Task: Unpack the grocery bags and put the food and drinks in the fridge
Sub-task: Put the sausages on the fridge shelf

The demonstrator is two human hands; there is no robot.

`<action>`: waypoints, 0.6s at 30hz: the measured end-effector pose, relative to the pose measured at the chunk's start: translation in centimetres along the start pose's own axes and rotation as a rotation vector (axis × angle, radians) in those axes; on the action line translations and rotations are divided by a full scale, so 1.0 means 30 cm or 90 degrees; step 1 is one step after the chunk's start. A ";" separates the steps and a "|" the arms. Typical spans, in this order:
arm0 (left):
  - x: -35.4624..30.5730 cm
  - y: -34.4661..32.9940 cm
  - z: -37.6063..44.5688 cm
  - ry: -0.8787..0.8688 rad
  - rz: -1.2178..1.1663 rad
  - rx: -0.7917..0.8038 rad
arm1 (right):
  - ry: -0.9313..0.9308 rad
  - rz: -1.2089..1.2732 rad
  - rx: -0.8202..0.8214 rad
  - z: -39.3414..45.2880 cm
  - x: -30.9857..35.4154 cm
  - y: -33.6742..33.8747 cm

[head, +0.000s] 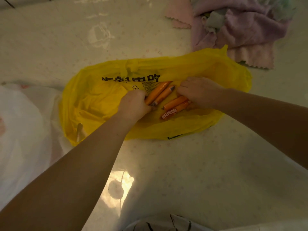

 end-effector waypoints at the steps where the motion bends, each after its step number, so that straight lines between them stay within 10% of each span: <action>1: 0.001 0.000 -0.003 0.008 -0.014 0.003 | -0.012 0.024 0.017 -0.002 -0.001 -0.007; 11: 0.032 0.058 -0.117 0.157 -0.482 -0.061 | -0.167 0.277 0.020 -0.053 -0.021 -0.029; 18: 0.044 0.121 -0.291 0.225 -0.803 -0.162 | -0.287 0.973 -0.153 -0.133 0.038 0.175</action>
Point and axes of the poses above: each hand's wrist, its own z-axis towards the middle knuckle, its own y-axis out of the back of the hand, x = y × z, the point moved 4 cm from there along z, towards the middle knuckle, and after that the axes turned 8 degrees about -y, right-handed, at the moved point
